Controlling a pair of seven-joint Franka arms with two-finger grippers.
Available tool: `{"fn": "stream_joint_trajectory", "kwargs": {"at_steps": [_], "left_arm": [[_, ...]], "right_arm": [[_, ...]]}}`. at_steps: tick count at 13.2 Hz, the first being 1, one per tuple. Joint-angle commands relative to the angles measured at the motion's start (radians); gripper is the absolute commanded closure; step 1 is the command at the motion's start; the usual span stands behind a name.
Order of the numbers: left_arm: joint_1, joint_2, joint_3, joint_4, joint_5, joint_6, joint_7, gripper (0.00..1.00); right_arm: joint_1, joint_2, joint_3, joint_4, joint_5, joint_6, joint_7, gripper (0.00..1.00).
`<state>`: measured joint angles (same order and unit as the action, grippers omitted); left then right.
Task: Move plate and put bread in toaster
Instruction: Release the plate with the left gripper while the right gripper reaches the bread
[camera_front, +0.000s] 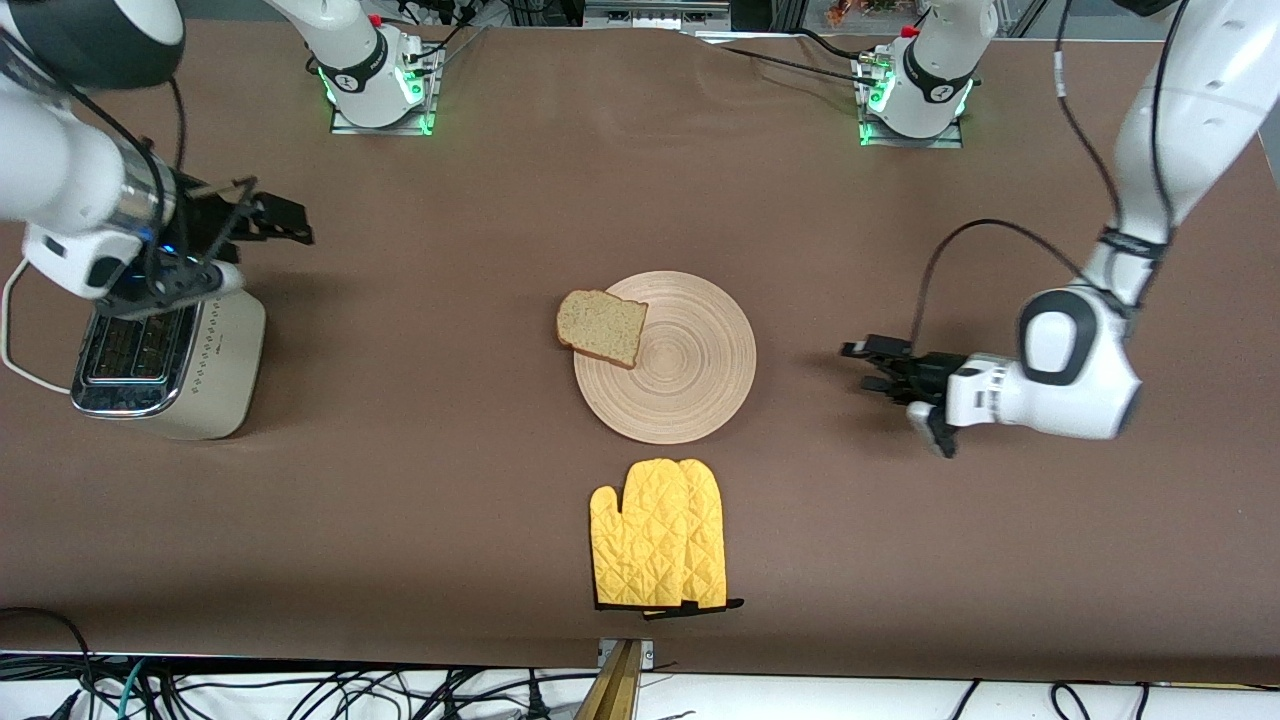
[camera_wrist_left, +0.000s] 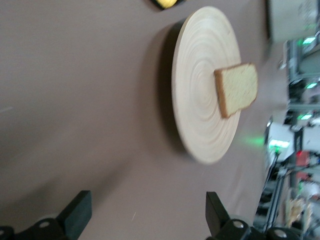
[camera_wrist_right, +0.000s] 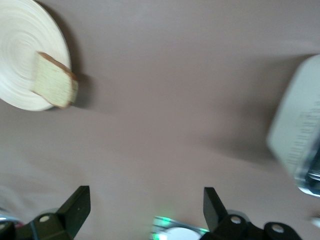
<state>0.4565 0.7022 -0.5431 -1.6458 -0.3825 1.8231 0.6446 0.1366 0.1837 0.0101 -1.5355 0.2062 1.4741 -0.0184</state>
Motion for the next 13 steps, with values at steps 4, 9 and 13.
{"fn": "stream_joint_trajectory", "kwargs": {"at_steps": [4,9,13], "left_arm": [[-0.029,-0.189,-0.012,0.129,0.304,-0.218,-0.254,0.00],[-0.033,-0.458,0.006,0.120,0.482,-0.232,-0.382,0.00],[-0.293,-0.569,0.313,0.101,0.444,-0.205,-0.528,0.00]], "right_arm": [[0.060,0.051,0.063,-0.292,0.180,0.424,0.110,0.00],[0.066,0.089,0.264,-0.601,0.359,0.955,0.146,0.00],[0.066,0.203,0.359,-0.618,0.436,1.144,0.189,0.00]]}}
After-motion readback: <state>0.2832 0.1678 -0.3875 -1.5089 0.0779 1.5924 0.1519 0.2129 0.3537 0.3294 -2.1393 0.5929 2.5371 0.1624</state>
